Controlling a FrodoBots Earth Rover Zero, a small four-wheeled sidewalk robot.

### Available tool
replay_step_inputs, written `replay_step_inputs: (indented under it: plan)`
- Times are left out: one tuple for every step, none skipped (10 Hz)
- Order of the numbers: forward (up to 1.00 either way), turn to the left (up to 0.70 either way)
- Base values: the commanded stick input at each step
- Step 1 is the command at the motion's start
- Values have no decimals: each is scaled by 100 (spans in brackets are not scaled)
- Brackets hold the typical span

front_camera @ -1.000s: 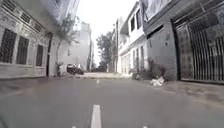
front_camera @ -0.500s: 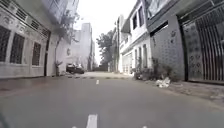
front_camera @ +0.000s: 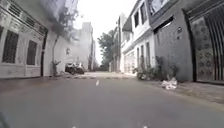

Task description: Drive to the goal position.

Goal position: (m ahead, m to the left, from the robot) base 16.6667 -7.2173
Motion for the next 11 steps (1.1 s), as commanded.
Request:
replay_step_inputs:
  plan:
    - [85,-31]
    - [85,-28]
    - [85,-33]
    - [85,-34]
    - [85,-34]
    - [85,-34]
    - [85,-34]
    - [85,-25]
    - [85,0]
    - [85,0]
    - [85,0]
